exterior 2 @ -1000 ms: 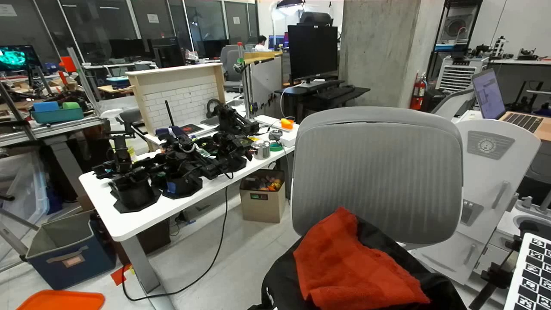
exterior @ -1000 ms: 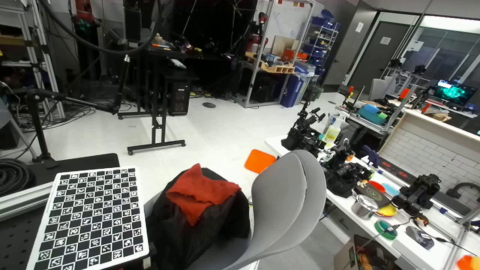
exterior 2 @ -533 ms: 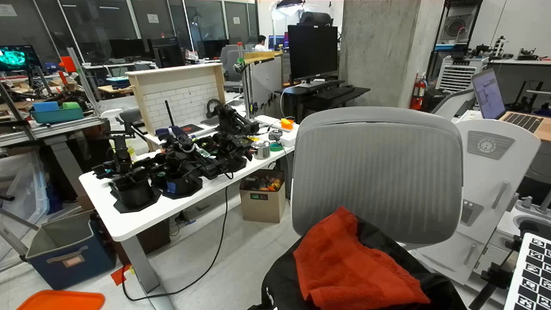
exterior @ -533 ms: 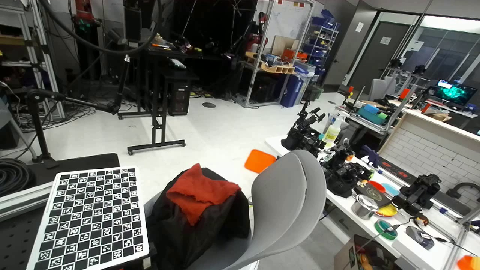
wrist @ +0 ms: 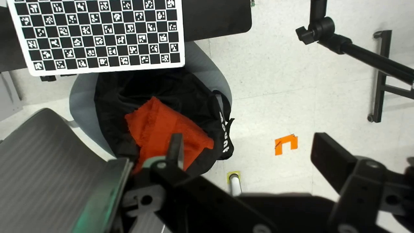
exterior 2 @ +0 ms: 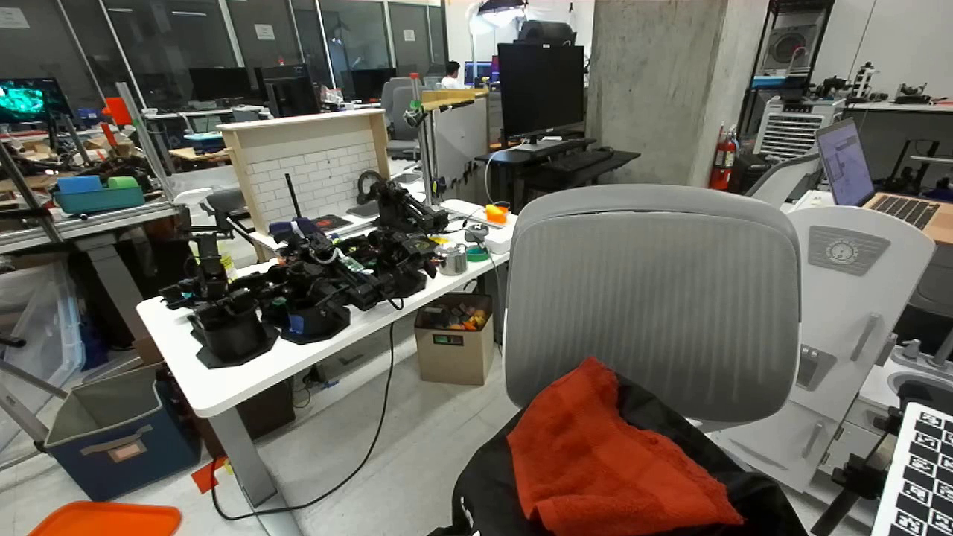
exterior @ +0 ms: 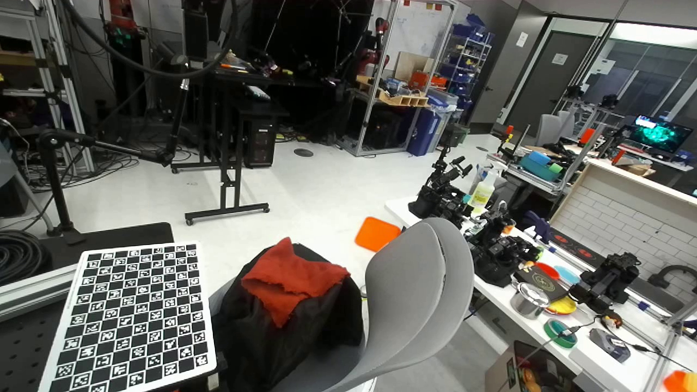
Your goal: Lift the towel and bag from the seat and put them on the head seat
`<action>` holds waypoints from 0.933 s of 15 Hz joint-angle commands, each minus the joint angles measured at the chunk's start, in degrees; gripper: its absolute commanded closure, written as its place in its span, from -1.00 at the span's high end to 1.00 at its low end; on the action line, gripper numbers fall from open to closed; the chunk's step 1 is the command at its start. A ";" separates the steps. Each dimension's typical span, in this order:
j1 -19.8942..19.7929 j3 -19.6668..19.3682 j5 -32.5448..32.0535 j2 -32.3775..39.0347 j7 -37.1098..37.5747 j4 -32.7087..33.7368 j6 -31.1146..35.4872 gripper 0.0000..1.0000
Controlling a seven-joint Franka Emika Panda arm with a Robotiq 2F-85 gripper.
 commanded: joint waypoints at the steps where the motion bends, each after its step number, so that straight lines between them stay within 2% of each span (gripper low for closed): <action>1: -2.49 -0.98 -3.24 6.78 -0.31 7.66 -0.67 1.00; 6: -5.73 -3.79 -9.87 20.58 -3.05 22.82 -2.17 1.00; 10: -5.18 -5.86 -12.24 34.39 -8.11 35.13 -1.60 1.00; 14: -4.19 -6.76 -12.31 45.69 -11.37 42.94 -1.74 1.00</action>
